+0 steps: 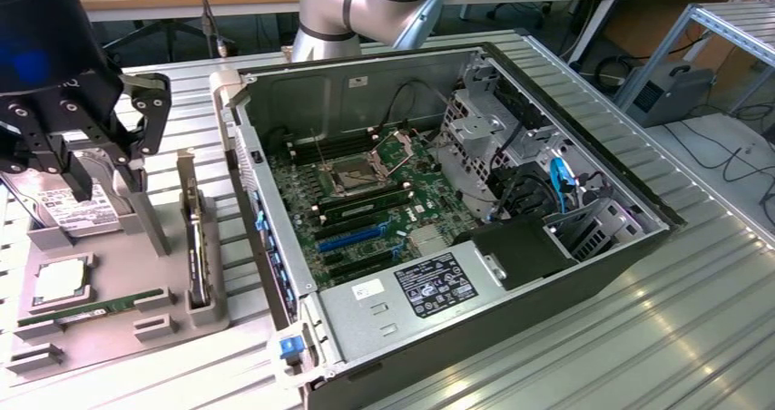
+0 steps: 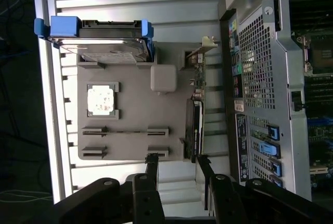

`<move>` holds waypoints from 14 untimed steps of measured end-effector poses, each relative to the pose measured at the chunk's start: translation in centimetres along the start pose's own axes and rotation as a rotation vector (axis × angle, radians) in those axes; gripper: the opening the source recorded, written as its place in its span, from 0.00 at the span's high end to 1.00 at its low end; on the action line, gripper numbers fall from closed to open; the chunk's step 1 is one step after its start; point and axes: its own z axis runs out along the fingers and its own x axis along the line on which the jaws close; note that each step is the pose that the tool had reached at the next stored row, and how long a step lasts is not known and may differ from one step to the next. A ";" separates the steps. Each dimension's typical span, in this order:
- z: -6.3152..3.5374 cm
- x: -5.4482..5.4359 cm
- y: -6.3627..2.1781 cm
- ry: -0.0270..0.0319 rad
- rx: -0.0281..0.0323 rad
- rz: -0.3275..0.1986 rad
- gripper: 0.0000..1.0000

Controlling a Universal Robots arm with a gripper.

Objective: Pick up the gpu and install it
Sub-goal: 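Pick up the gpu and move the gpu toward the slot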

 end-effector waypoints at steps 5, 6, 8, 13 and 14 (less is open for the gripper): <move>0.13 0.0 -0.01 0.0000 0.0000 0.000 0.58; 0.17 0.0 -0.01 0.0000 0.0000 0.000 0.58; 0.23 0.0 -0.01 0.0001 0.0000 0.000 0.58; 0.40 0.0 -0.02 0.0000 0.0000 0.000 0.58; 0.44 0.0 -0.02 0.0000 0.0000 0.000 0.58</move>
